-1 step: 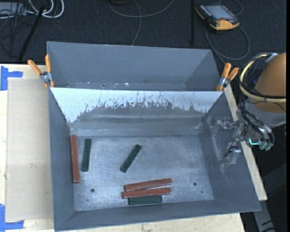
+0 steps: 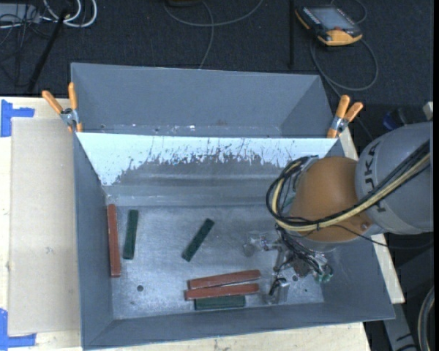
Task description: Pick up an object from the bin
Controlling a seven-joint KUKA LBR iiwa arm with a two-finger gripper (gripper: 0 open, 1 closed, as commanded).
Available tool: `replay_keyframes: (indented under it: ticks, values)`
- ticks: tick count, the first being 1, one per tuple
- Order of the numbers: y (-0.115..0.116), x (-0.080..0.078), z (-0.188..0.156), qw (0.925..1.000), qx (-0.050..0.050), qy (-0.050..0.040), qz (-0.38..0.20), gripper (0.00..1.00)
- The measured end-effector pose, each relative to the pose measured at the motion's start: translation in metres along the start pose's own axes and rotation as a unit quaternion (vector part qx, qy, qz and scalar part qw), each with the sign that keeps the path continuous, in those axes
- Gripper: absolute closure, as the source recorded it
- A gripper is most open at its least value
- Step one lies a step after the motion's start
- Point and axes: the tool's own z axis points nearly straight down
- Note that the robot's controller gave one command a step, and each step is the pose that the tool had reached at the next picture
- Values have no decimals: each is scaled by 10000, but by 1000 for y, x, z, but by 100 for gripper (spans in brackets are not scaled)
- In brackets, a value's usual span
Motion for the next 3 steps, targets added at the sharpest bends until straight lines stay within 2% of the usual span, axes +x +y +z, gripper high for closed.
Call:
replay_keyframes:
  ticks: [1,2,3]
  values:
    - [72,-7,-34,9997,10,-44,229,0]
    - [97,0,-32,9983,17,-19,578,0]
    - [101,3,-4,9955,29,-97,940,0]
